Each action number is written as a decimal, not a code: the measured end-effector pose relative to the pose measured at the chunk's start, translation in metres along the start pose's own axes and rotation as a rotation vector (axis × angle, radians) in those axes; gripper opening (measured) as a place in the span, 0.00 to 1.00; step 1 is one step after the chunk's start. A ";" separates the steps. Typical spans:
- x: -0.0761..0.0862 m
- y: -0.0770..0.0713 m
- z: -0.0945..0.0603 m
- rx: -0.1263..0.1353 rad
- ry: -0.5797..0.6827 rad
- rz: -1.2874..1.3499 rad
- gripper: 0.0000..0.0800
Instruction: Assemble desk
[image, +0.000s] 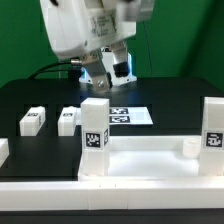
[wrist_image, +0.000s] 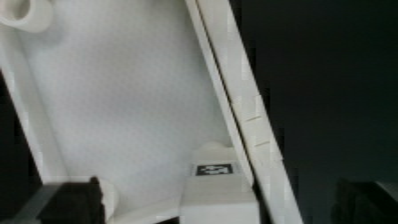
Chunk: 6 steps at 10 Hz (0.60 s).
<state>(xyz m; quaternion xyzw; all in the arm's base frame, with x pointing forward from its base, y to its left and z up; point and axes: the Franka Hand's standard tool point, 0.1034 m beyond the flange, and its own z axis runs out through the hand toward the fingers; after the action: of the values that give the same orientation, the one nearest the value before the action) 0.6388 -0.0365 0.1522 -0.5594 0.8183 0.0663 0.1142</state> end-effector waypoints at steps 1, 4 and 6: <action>-0.001 0.000 0.000 0.001 0.000 -0.001 0.81; -0.021 0.012 0.006 -0.028 0.002 -0.045 0.81; -0.045 0.044 0.024 -0.072 0.013 -0.077 0.81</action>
Offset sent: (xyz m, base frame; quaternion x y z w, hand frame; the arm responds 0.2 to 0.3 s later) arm -0.0188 0.0487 0.0029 -0.0675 0.0361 -0.0554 0.9955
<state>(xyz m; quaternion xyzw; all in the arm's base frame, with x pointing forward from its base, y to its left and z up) 0.6164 0.0256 0.1401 -0.5947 0.7940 0.0876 0.0910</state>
